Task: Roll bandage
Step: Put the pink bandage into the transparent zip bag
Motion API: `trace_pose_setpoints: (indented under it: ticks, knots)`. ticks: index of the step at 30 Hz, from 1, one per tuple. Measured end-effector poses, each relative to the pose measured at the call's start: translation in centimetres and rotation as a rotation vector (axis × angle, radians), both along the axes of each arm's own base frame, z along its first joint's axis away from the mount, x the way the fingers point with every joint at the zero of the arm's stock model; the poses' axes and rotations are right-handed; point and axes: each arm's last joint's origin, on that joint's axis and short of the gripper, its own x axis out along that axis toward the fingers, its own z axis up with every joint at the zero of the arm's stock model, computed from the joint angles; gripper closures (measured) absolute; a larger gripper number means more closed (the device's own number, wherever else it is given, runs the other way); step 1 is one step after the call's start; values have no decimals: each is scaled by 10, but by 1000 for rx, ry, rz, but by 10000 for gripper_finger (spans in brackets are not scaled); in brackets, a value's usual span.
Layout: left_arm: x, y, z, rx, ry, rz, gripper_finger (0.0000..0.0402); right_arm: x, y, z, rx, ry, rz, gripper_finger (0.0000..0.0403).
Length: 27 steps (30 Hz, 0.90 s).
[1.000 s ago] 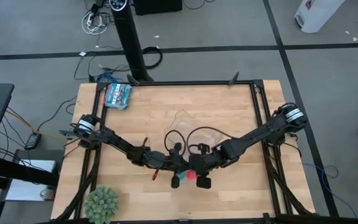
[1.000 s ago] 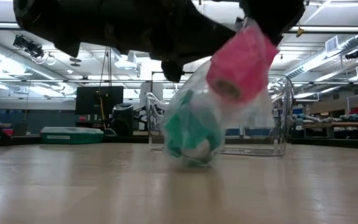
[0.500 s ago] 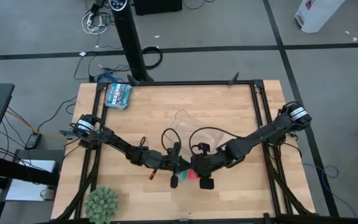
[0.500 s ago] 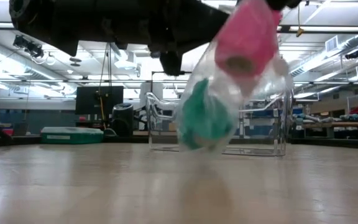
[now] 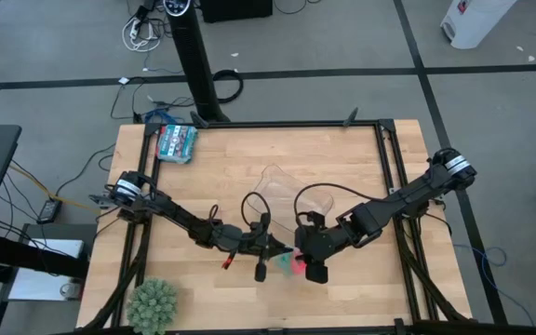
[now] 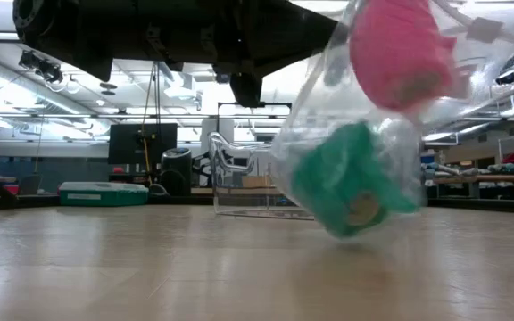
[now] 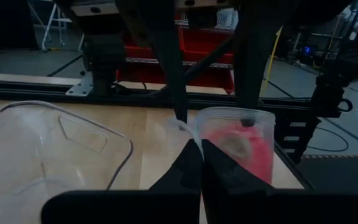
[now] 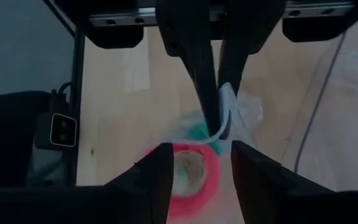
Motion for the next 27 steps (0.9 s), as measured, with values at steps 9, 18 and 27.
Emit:
trace_pose_setpoints:
  ticks: [9, 18, 27]
  knots:
    - [0, 0, 6, 5, -67, -3, 399, -5, 0, 2, 8, 19, -8, 251]
    - [-1, -3, 6, 2, -70, -14, 399, -43, 4, 18, -76, 58, -101, 251]
    - [-1, -3, 7, 0, -72, -12, 399, -70, 32, -26, -66, 83, -95, 251]
